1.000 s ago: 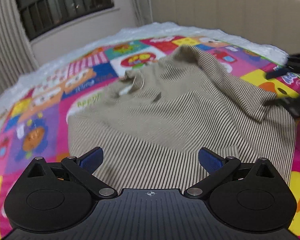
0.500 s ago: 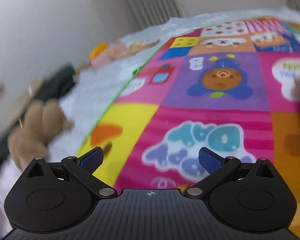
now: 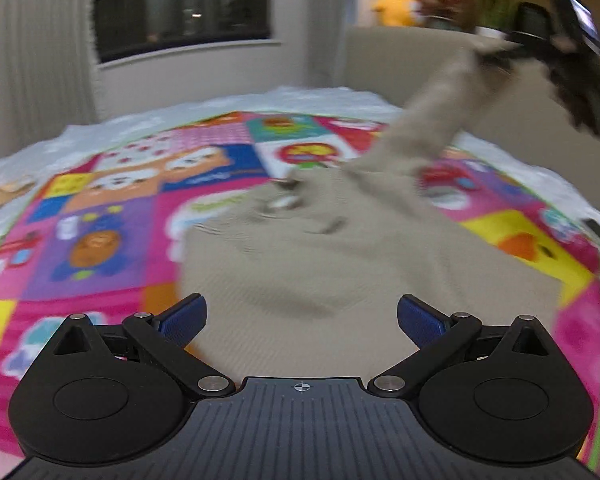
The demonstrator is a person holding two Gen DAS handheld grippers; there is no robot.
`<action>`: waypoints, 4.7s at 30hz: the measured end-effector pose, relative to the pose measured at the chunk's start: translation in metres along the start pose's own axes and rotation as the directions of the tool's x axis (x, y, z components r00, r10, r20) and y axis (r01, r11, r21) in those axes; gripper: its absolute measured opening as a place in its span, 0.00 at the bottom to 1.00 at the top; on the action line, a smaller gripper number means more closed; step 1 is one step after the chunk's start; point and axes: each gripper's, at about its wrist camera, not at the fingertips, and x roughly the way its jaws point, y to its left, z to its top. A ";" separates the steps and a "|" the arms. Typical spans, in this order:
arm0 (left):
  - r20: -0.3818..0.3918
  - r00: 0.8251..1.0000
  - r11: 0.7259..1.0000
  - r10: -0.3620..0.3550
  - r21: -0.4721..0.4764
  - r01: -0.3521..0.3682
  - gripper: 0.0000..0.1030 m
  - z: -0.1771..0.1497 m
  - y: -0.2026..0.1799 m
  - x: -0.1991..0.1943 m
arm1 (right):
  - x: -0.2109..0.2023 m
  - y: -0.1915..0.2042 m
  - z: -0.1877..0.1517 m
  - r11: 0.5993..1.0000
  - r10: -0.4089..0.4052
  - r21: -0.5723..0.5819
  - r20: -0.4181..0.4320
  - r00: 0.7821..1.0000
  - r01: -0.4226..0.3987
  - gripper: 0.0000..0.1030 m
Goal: Fold clothes
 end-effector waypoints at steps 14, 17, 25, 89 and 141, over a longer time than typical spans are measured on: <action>0.011 1.000 0.990 -0.028 -0.136 0.030 1.00 -0.040 0.023 -0.016 | 0.015 0.202 0.054 0.937 0.342 -0.059 -0.039 0.939 -0.344 0.08; 0.010 1.000 0.986 -0.015 -0.165 0.017 1.00 -0.047 0.032 -0.024 | 0.028 0.237 0.042 0.928 0.359 -0.075 -0.093 0.929 -0.366 0.08; -0.012 1.000 0.977 0.022 -0.211 -0.024 1.00 -0.056 0.050 -0.031 | 0.040 0.269 0.009 0.916 0.389 -0.044 -0.151 0.909 -0.400 0.14; -0.167 0.916 0.930 0.365 0.096 -0.354 1.00 0.025 0.040 0.147 | 0.047 0.112 -0.165 0.921 0.367 -0.039 -0.245 0.897 -0.388 0.53; 0.004 0.991 0.927 0.132 -0.356 -0.122 1.00 0.044 0.049 -0.041 | -0.084 0.143 -0.131 0.774 0.594 -0.081 -0.252 0.764 -0.628 0.04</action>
